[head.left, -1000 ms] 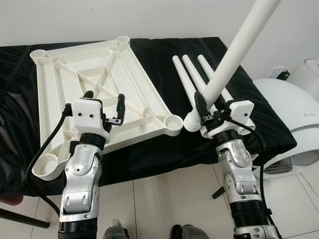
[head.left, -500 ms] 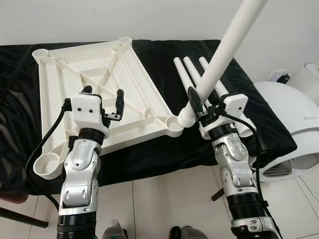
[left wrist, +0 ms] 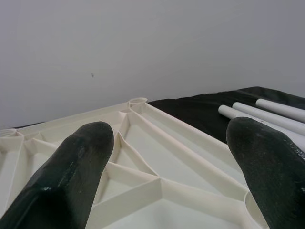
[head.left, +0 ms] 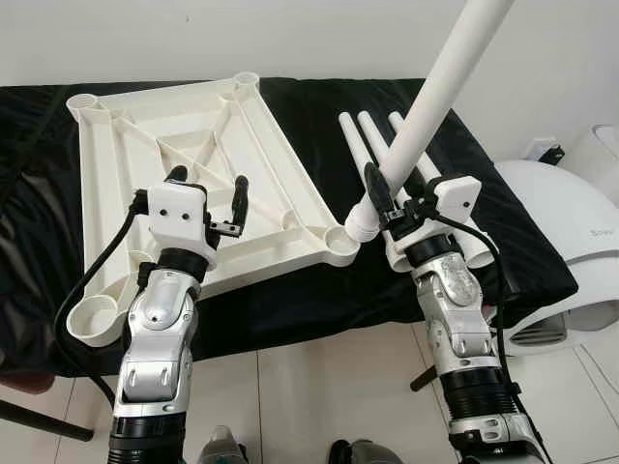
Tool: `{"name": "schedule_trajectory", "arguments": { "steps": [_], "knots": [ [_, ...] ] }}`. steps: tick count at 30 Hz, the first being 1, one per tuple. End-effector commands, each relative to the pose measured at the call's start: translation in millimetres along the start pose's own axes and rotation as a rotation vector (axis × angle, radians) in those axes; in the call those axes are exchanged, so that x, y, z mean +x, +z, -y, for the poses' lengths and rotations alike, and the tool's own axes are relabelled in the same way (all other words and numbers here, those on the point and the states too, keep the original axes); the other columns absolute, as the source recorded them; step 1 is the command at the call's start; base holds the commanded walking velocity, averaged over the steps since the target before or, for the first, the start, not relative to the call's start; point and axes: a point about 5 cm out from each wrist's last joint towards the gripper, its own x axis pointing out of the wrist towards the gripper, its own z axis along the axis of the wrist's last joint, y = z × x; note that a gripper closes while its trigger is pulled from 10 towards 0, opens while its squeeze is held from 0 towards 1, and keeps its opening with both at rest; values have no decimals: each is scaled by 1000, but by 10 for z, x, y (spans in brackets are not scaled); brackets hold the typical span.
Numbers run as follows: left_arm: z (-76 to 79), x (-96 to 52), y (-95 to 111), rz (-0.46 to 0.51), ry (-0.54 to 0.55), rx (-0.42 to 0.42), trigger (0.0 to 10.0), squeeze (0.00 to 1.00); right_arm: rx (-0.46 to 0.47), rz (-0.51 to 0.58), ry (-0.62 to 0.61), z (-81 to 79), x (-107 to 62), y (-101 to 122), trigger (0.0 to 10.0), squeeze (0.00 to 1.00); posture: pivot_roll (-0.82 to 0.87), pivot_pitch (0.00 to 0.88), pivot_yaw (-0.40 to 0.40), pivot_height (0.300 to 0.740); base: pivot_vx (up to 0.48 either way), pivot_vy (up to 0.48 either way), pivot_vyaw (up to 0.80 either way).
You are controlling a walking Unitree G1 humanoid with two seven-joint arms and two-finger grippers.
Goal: Building children table
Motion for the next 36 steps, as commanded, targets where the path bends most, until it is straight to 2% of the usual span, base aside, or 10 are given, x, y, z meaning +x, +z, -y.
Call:
{"name": "schedule_trajectory", "arguments": {
  "steps": [1,9,14,30,36],
  "knots": [
    [11,-34,-67,-32,-10,15,10000,0,-2,22,-8,32,13,31,10000,0,74,46,-63,740,0,0,0],
    [-23,-76,-205,-88,46,5,10000,0,0,15,-15,35,-5,8,10000,0,75,61,-60,740,0,0,0],
    [-139,-169,-340,-146,136,-2,10000,0,7,-24,-46,56,-96,-100,10000,0,72,78,-47,740,0,0,0],
    [-200,-260,-512,-214,151,26,10000,0,11,-52,-56,34,-160,-193,10000,0,75,96,-41,740,0,0,0],
    [-186,-226,-508,-209,152,19,10000,0,10,-45,-54,29,-133,-182,10000,0,75,96,-44,740,0,0,0]
  ]
}}
